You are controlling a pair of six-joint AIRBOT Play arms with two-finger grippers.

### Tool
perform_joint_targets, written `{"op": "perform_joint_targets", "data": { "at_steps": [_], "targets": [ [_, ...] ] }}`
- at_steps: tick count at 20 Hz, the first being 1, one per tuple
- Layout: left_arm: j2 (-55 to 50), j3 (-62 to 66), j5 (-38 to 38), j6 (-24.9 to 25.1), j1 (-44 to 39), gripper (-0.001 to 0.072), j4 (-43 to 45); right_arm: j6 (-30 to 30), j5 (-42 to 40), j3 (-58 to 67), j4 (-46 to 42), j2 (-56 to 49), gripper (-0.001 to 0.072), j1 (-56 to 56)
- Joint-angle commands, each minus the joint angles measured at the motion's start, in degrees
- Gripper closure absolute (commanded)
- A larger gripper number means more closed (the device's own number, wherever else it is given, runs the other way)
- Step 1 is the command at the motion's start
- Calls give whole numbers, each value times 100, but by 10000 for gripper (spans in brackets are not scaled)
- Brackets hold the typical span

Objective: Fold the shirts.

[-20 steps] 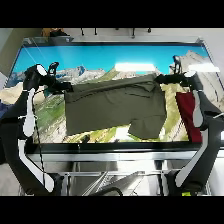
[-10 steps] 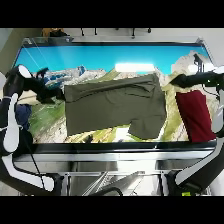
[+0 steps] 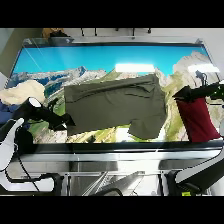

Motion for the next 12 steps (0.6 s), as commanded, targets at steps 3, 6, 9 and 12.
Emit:
{"op": "perform_joint_targets", "data": {
  "at_steps": [3,6,9,12],
  "targets": [
    [26,-197,258,400,-11,541,-452,9,210,-81,-17,48,353,-184],
    [24,195,216,481,-11,695,-398,114,234,-85,-179,48,354,-181],
    [24,647,238,442,-2,695,-92,343,299,-439,-299,142,354,-181],
    [22,911,391,457,0,695,-61,669,133,-1506,-409,599,354,-181]
  ]
}}
